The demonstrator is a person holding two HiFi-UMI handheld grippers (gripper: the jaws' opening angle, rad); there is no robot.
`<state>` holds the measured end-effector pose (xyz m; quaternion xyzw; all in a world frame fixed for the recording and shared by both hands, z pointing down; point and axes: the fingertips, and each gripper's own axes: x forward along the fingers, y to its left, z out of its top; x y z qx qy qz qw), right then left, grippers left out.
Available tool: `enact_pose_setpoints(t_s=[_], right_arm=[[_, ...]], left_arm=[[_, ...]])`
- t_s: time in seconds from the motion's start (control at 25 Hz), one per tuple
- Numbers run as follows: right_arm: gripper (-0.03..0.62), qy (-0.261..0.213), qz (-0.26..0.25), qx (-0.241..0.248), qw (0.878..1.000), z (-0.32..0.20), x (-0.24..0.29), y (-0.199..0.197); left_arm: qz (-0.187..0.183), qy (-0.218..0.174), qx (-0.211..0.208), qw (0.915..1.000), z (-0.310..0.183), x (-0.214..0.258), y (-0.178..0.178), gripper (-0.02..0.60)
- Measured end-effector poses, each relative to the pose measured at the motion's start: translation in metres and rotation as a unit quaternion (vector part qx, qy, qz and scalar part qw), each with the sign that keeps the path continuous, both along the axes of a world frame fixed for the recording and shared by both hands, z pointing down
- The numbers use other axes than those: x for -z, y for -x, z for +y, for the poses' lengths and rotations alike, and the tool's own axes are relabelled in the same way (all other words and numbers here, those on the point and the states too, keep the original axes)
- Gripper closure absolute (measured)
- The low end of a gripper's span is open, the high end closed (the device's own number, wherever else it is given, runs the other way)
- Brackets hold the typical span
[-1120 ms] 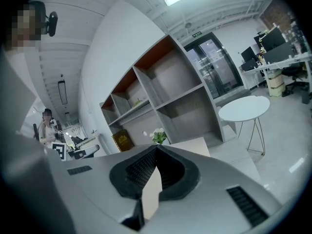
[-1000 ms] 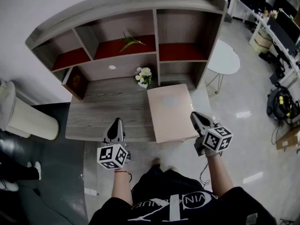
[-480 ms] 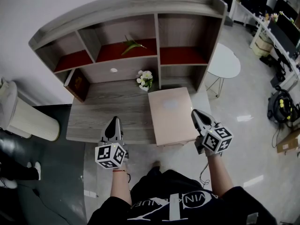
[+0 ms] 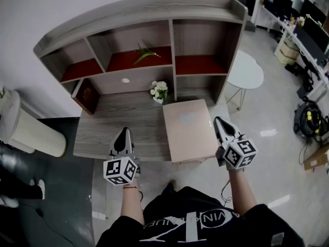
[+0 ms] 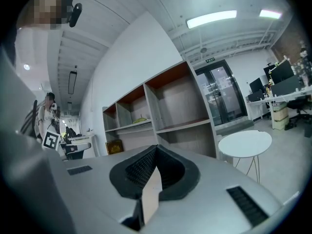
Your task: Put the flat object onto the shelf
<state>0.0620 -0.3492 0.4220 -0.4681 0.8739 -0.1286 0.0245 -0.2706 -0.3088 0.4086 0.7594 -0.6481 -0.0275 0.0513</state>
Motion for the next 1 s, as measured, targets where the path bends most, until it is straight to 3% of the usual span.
enact_pose_setpoints(t_s=[1.0], right_arm=[[0.585,-0.038,0.015,-0.01,0.999,-0.007,0.015,-0.009]], left_arm=[[-0.006,-0.013,0.009,0.9999,-0.004,0.011,0.002,0.577]])
